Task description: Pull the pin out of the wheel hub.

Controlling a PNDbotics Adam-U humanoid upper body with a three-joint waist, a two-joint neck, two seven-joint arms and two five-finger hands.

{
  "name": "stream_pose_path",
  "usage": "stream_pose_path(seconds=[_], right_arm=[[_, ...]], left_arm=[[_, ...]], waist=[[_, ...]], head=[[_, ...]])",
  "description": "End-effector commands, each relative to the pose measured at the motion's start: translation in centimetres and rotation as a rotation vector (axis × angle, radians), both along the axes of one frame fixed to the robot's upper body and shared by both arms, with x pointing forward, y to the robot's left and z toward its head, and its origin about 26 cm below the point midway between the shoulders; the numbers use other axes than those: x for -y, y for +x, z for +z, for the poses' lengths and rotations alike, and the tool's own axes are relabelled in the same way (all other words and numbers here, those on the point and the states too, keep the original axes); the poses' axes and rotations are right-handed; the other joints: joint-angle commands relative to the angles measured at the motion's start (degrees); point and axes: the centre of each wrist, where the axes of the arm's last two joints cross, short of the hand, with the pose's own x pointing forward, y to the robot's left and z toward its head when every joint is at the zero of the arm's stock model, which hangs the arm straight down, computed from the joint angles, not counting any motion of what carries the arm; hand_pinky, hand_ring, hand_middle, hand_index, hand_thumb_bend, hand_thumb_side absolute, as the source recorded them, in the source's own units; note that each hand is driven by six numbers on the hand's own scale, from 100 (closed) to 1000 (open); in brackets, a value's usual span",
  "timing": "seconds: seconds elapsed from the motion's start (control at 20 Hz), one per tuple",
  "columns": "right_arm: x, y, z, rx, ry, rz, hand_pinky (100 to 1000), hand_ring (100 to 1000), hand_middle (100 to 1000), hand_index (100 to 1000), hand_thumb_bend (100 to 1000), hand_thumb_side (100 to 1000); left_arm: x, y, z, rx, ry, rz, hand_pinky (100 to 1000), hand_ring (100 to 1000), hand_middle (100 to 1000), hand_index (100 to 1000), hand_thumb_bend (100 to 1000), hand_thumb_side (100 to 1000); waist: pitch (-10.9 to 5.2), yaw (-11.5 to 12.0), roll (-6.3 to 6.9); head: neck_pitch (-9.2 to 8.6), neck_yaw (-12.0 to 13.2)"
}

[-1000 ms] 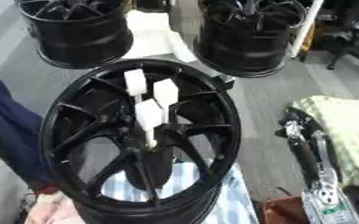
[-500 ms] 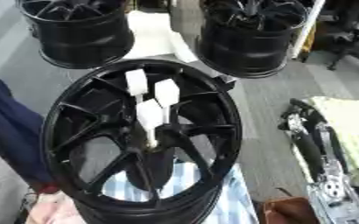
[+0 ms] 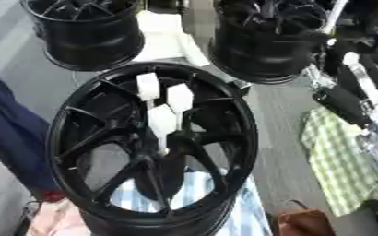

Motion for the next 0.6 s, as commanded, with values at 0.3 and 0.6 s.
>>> stream_pose_path(seconds=[0.3,0.6], right_arm=[[-1.7,-0.4,5.9,-0.03,-0.334,0.284,775,747,768,934,100,586],[-3.2,0.0,7.2,-0.106,-0.47,0.407,802,805,820,960,100,614]], left_arm=[[0.6,0.0,-0.4,-0.042,0.01,-0.001,901,838,879,904,100,817],[1.0,0.2,-0.8,-0.058,0.002,-0.033,901,833,874,902,100,825]], waist=[[-0.41,0.91,-0.28],[-0.2,1.52,-0.56]], head=[[-0.14,-0.51],[-0.14,-1.45]])
